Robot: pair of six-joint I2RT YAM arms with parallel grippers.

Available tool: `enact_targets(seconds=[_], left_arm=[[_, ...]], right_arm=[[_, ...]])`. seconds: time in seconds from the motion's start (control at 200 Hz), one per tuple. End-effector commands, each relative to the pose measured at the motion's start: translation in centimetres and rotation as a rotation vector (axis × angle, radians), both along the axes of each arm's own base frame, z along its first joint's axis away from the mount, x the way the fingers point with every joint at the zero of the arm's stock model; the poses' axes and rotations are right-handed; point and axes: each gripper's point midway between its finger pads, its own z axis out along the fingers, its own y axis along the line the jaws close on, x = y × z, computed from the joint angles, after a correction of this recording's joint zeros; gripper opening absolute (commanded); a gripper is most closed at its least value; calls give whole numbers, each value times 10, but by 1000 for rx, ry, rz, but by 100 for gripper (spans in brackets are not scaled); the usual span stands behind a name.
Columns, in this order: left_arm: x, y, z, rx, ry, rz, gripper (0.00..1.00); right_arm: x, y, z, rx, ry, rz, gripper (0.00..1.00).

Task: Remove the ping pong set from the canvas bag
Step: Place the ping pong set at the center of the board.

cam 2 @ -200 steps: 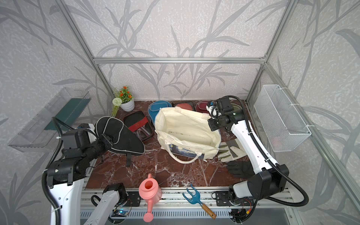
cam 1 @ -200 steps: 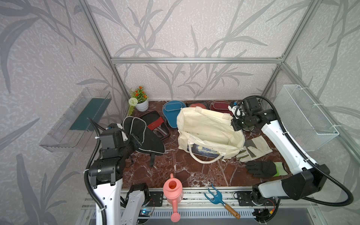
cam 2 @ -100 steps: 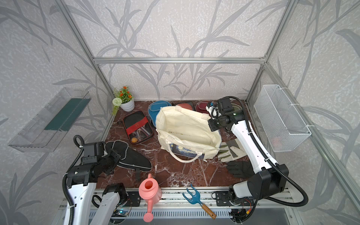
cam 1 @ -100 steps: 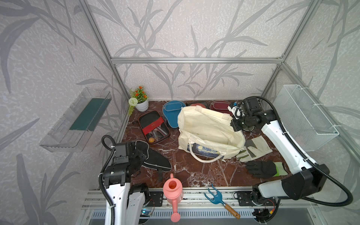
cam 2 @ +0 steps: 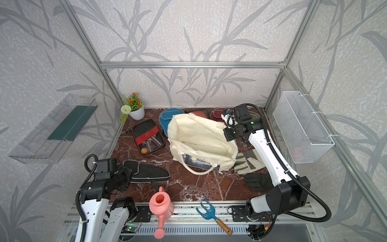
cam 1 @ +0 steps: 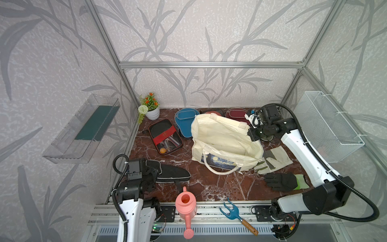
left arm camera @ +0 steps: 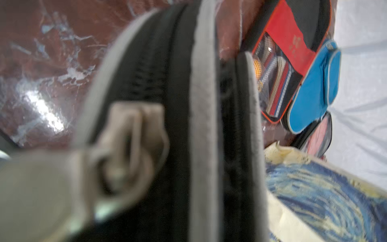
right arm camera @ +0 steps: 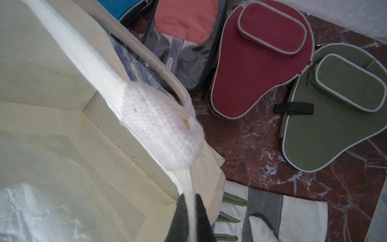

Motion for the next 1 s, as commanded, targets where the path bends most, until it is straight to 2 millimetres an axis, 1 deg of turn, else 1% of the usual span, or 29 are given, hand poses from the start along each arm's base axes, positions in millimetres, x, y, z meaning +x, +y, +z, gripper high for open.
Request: enact_targets(seconds=[0.0,0.075,0.12,0.265,0.46,0.54,0.58,0.66,0.675,0.685,0.7,0.72,0.75,0.775,0.795,0.835,0.855,0.875,0.91,0.94,0.995], left_arm=[[-7,9,-8,47,66,7,57],[-7,15,-3,99,82,-24,69],[-6,19,1,131,89,-47,73],[-9,29,10,201,106,-59,76],[-13,29,11,203,122,-60,80],[-13,30,18,215,116,-65,80],[-9,30,26,231,90,-92,81],[3,33,54,294,1,-135,84],[6,35,62,311,-15,-136,84],[7,36,65,323,-17,-146,86],[9,37,72,340,-28,-154,95],[13,39,81,365,-40,-175,99],[18,41,92,398,-50,-202,99],[23,42,102,423,-62,-227,99],[28,43,110,448,-74,-253,99],[39,42,127,495,-108,-303,99],[46,44,136,535,-126,-330,99],[51,47,144,576,-136,-348,99],[60,51,157,640,-150,-366,99],[69,51,168,684,-182,-389,99],[86,50,187,752,-250,-412,99]], right_arm=[[0,3,-10,6,28,18,0],[-1,2,-11,6,28,16,0],[0,1,-11,0,27,13,0],[0,0,-13,-2,30,11,0],[0,1,-11,8,25,16,0],[-1,1,-11,9,24,16,0],[-1,1,-10,11,22,15,0],[-1,1,-6,22,13,15,0],[-1,2,-5,25,12,14,0],[-1,2,-4,27,11,15,0],[0,2,-3,31,8,16,0],[-1,3,-2,37,7,17,0],[-1,5,0,47,5,18,8],[0,6,3,58,-1,19,19],[0,7,5,65,-3,20,32],[0,9,10,83,-11,20,61],[0,11,13,94,-16,25,74],[0,11,15,102,-23,22,83],[1,12,20,116,-41,15,94],[2,12,26,126,-60,7,100],[2,12,39,143,-93,-2,99]])
